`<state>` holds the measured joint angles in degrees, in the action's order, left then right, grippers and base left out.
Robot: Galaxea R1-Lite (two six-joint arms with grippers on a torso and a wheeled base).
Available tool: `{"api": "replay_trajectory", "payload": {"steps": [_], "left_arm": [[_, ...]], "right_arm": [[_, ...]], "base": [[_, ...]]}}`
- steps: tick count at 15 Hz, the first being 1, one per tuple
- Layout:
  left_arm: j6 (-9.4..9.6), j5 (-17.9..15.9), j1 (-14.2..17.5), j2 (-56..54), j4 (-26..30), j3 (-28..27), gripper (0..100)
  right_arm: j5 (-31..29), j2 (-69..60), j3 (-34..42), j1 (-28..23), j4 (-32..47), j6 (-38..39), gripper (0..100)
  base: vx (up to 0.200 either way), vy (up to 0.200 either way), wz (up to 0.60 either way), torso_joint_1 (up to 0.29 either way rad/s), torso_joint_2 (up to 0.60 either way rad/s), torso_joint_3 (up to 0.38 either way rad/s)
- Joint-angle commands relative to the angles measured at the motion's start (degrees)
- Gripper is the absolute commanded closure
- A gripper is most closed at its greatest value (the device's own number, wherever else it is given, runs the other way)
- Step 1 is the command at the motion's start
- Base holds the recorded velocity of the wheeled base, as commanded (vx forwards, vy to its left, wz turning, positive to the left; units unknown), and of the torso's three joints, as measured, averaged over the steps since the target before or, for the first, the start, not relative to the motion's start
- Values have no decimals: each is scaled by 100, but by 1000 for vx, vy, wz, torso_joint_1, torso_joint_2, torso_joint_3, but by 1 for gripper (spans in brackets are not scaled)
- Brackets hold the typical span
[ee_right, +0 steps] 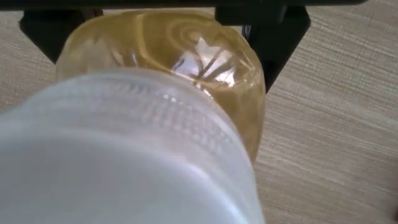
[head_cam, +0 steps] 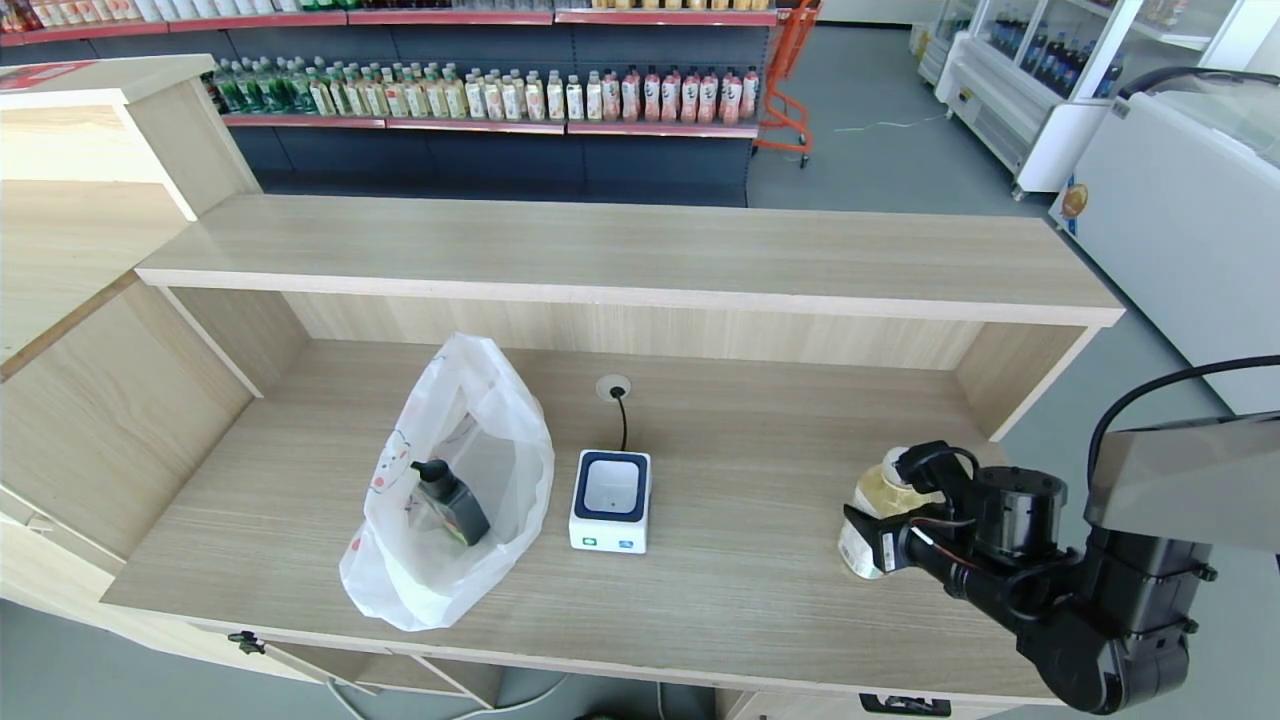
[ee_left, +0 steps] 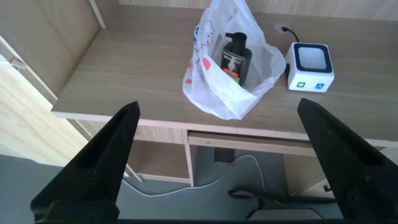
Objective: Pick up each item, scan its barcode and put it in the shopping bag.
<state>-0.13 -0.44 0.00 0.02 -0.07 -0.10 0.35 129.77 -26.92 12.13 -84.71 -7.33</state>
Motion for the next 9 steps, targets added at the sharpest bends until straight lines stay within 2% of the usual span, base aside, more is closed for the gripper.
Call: {"api": "replay_trajectory", "payload": {"steps": [1,5,7,8,9], "left_arm": [[-4,0,0,-2,-1,1,0],[-4,0,0,-2,-1,1,0],[-4,0,0,-2,-1,1,0],[-4,0,0,-2,-1,1,0],[-4,0,0,-2,-1,1,0]], "right_arm": [[0,5,20,-9,-10,-67,100],[26,-136,73,-35,-10,-23,100],[325,-681,169,-62,192,531,100],[554,-1191,152,-229,754,566,100],[1283,-1929,-24,-369,1695,592,100]], "base": [[0,0,0,0,0,0],[0,0,0,0,0,0],[0,0,0,0,0,0],[0,0,0,0,0,0],[0,0,0,0,0,0]]}}
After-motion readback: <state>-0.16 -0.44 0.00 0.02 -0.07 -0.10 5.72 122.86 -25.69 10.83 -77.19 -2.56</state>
